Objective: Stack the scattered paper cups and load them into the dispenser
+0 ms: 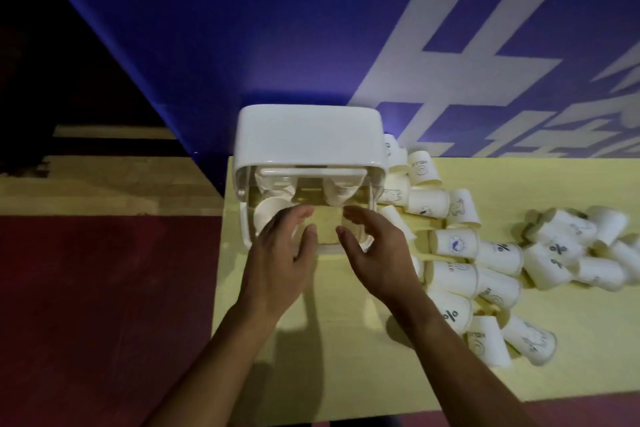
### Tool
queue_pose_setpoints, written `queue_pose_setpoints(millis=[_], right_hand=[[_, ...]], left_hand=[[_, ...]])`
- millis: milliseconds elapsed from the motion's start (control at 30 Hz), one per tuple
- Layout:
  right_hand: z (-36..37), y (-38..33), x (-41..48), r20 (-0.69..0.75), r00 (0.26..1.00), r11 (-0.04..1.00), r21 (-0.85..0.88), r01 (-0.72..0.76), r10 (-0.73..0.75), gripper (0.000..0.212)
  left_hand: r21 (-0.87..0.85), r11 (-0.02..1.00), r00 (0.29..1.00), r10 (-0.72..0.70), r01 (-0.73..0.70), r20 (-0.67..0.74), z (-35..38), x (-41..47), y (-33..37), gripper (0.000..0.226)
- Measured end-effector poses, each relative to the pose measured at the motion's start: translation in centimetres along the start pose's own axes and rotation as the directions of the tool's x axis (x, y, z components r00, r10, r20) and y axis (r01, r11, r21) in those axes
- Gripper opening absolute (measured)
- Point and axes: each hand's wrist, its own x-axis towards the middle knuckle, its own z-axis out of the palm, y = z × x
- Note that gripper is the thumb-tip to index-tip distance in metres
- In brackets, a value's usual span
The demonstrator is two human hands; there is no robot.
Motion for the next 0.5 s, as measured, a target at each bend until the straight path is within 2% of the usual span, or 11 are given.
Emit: queue_pose_setpoints(millis=[133, 300, 500], right_hand=[[-6.8, 3.1, -1.2, -0.105, 0.990, 0.996, 0.004, -0.092, 0.092, 0.030], [-15.7, 8.7, -2.9, -0.244, 0.950, 0.978, -0.025, -0.205, 0.193, 0.023], [-24.9, 16.9, -4.5, -0.275, 0.922, 0.954, -0.040, -0.296, 0.274, 0.024]], left_hand=[[0.007, 0.995, 0.981, 0.096, -0.098, 0.170, 6.2, 1.2, 5.0, 0.037], [0.106, 0.971, 0.922, 0.166, -0.215, 0.349, 14.9, 2.8, 10.0, 0.037], [0.298, 0.897, 0.816, 0.108, -0.326, 0.568, 26.1, 5.1, 12.4, 0.058]])
